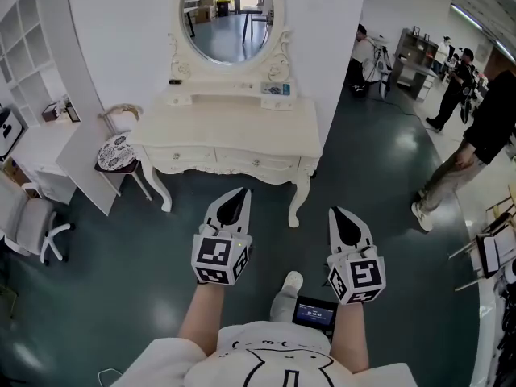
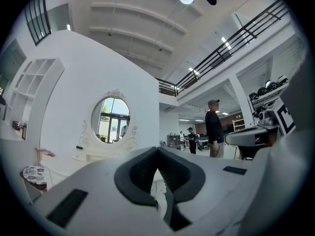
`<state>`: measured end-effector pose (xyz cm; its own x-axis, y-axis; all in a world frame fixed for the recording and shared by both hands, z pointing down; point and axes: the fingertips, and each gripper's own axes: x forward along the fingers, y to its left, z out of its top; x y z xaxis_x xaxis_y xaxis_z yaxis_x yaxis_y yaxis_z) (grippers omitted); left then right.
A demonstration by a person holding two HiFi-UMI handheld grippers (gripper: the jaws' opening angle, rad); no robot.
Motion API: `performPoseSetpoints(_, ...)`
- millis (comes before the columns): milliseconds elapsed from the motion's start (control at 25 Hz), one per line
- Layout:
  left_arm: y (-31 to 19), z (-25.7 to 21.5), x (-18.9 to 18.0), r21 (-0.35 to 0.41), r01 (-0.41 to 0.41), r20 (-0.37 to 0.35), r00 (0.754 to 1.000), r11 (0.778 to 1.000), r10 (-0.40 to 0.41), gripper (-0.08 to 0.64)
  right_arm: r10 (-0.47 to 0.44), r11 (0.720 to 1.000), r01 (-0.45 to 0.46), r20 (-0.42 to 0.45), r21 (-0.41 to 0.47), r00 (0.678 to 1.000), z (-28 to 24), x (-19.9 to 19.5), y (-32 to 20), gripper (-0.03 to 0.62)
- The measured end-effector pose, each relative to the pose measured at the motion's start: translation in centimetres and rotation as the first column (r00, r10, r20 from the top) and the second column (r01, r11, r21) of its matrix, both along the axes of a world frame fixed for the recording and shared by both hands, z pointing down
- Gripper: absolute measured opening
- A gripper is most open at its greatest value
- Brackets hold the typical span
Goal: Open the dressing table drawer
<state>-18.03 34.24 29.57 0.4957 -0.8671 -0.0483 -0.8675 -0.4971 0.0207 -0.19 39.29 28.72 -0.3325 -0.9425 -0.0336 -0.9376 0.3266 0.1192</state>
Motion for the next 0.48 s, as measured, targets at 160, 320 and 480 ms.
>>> performPoseSetpoints(160,-3.0,-0.2,0.9,0.003,0.012,-0.001,1.0,1.0,-0.012,0.012,-0.016,1.0,0.016,-0.007,0.004,1.0,-0.3,0.9,-3.2,0.012)
performPoseSetpoints(320,-6.0,0.3,2.1,-0.011,0.02,0.008,1.0,1.0,-0.019,0.012,-0.019,1.0,0.019,-0.004,-0.008,1.0,0.0,2.5,-6.5,0.014)
performPoseSetpoints(480,-9.2,0.7,3.6,-0.022,0.023,0.018,1.0,1.0,-0.022,0.012,-0.031,0.999,0.031,-0.006,-0.02,0.999,0.4,3.8,-10.0,0.012)
